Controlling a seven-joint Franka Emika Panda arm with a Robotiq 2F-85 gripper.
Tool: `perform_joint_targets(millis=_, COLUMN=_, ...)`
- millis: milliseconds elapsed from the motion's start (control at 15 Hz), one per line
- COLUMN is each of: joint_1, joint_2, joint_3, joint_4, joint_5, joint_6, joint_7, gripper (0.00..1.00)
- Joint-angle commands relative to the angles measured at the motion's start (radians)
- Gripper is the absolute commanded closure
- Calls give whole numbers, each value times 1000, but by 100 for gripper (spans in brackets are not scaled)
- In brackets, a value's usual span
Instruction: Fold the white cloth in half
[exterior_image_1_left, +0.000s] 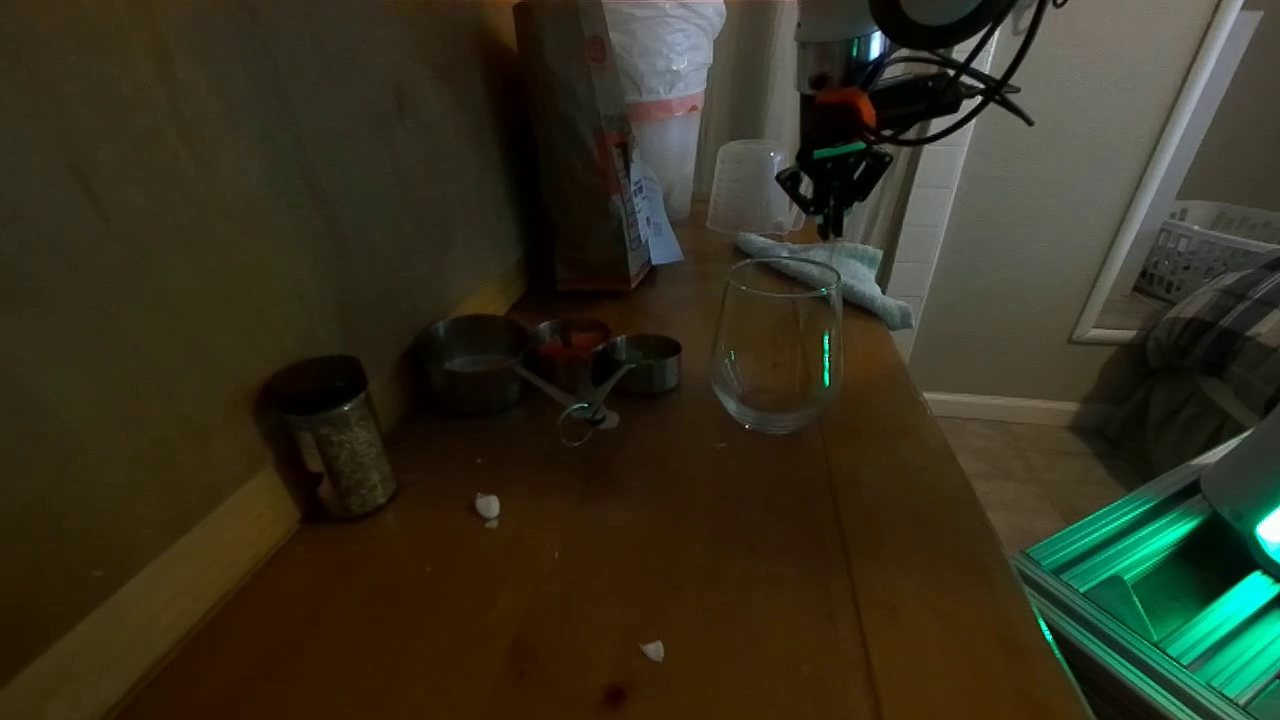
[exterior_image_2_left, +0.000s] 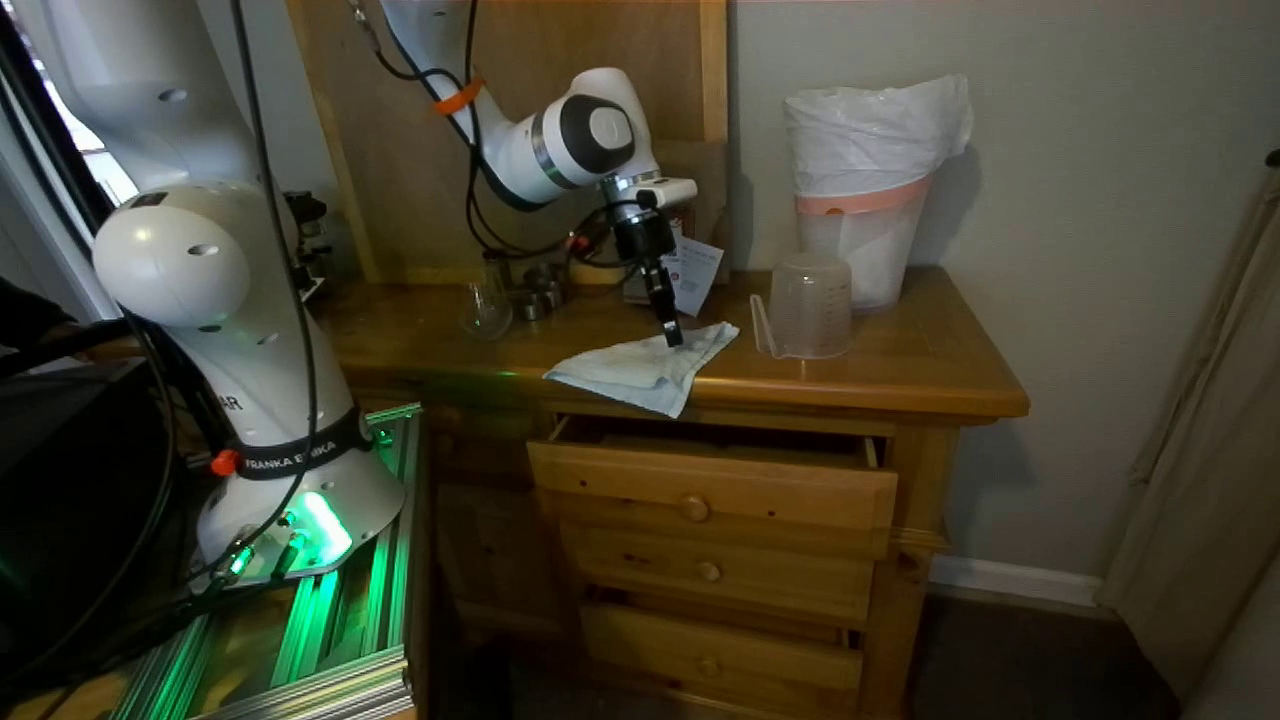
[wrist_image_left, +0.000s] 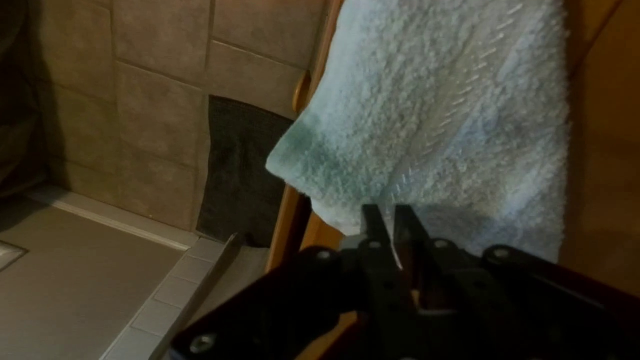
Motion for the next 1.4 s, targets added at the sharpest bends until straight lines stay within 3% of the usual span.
perform_joint_targets(millis=0, joint_1=19, joint_2=-17, joint_3=-10, joint_4=-1, joint_5=-33, joint_6=57, joint_7=55, gripper=54)
perform_joint_targets(millis=200, joint_1=30, joint_2=-2, joint_3=-3, joint_4=8, joint_5=-27, joint_6=102, joint_7=49, gripper=34)
perform_joint_targets(millis=267, joint_1=23, joint_2=13, joint_3=9, joint_4=14, joint_5=-26, joint_6=122, joint_7=50, gripper=75)
perform_joint_targets(millis=400, joint_1=27, joint_2=29, joint_3=13, joint_4=26, joint_5=-34, joint_6=151, joint_7=57, gripper=72)
perform_joint_targets(millis=667, joint_1=28, joint_2=66, joint_3=14, joint_4=52, joint_5=-68, joint_6=203, joint_7=72, gripper=97)
perform_joint_targets(millis=1333, joint_1=41, joint_2=178, joint_3=8, joint_4=123, joint_5=-155, joint_6=198, joint_7=79, gripper=98)
